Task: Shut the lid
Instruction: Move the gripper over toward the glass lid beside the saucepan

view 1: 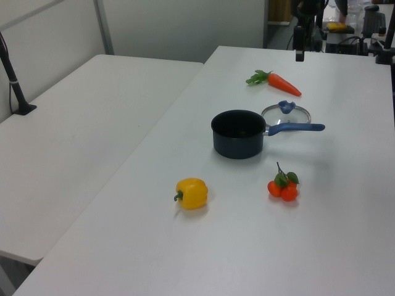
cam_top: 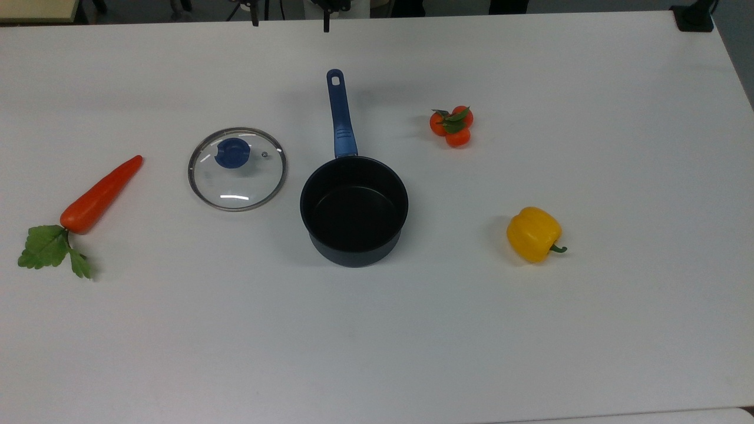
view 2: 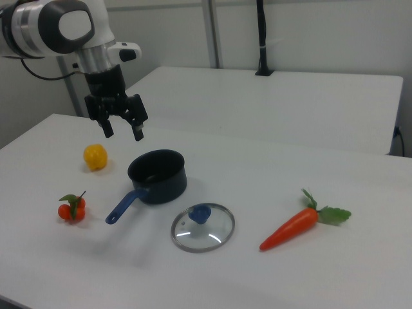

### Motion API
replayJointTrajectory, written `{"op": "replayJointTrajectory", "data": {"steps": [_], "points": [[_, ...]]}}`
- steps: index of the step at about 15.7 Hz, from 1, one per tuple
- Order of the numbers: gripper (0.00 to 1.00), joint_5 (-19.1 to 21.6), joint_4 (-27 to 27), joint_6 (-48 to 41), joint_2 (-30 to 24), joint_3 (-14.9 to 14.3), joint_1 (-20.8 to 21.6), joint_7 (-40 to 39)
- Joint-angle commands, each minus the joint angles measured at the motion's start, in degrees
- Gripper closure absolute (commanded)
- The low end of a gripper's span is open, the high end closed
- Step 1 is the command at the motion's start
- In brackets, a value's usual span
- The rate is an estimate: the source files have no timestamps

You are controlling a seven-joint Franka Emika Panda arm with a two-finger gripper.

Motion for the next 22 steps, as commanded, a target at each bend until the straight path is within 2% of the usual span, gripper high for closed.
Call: {"op": "replayJointTrajectory", "data": {"steps": [1, 9, 11, 16, 19, 22], "points": [[0.0, -0.26, 0.47, -0.11, -0.12, -0.36, -0.27, 0.88], [0.0, -0.35, 0.56, -0.02, -0.12, -0.45, -0.89, 0.09], [0.0, -0.26, 0.65, 0.68, -0.03, -0.45, -2.55, -1.57], [0.0, 0.18, 0.21, 3.31, 1.63, -0.45, -7.91, -12.12], [0.0, 0.71, -0.75, 7.96, 4.18, -0.53, -10.46, -15.11], [0.0, 0.71, -4.09, 14.91, 5.94, -0.53, -12.05, -16.52]]}}
